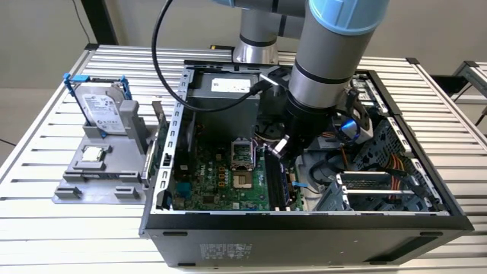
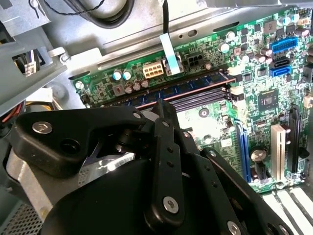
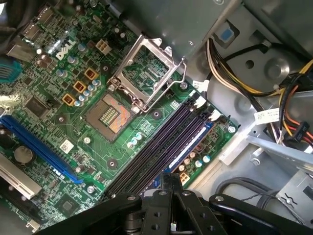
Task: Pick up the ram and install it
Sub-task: 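Press down the ram until it locks into place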
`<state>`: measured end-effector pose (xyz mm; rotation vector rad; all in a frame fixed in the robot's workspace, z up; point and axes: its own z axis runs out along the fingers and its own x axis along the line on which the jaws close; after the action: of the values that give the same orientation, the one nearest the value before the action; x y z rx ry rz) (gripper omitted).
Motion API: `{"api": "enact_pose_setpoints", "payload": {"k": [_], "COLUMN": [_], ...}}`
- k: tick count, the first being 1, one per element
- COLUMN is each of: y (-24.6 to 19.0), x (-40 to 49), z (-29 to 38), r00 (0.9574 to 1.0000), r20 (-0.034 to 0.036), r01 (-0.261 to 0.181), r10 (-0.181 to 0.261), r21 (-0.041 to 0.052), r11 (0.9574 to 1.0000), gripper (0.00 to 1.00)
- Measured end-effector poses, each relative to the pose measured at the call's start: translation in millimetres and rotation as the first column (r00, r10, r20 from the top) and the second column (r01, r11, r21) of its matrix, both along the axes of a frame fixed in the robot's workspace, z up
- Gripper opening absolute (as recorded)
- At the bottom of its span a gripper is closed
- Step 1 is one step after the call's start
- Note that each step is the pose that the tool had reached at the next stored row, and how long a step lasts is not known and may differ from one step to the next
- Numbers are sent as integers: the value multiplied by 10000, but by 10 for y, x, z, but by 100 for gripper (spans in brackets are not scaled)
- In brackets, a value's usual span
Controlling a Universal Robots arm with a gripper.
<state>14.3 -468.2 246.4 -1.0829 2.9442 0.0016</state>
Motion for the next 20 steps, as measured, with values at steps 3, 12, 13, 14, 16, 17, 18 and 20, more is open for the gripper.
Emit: {"api": "enact_pose_setpoints", "payload": {"k": [3, 12, 13, 14, 16, 17, 18, 20], "y": [0, 0, 0, 0, 0, 0, 0, 0], "x": [0, 0, 0, 0, 0, 0, 0, 0], "z": [0, 0, 0, 0, 0, 0, 0, -1], "r00": [9998, 9980, 9976, 9972, 9964, 9959, 9953, 9940], "r20": [0, 0, 0, 0, 0, 0, 0, 0], "r01": [-178, -640, -694, -743, -853, -909, -970, -1098], "r10": [178, 640, 694, 743, 853, 909, 970, 1098], "r21": [0, 0, 1, 1, 0, 0, 0, 1], "r11": [9998, 9980, 9976, 9972, 9964, 9959, 9953, 9940], "gripper": [0, 0, 0, 0, 0, 0, 0, 0]}}
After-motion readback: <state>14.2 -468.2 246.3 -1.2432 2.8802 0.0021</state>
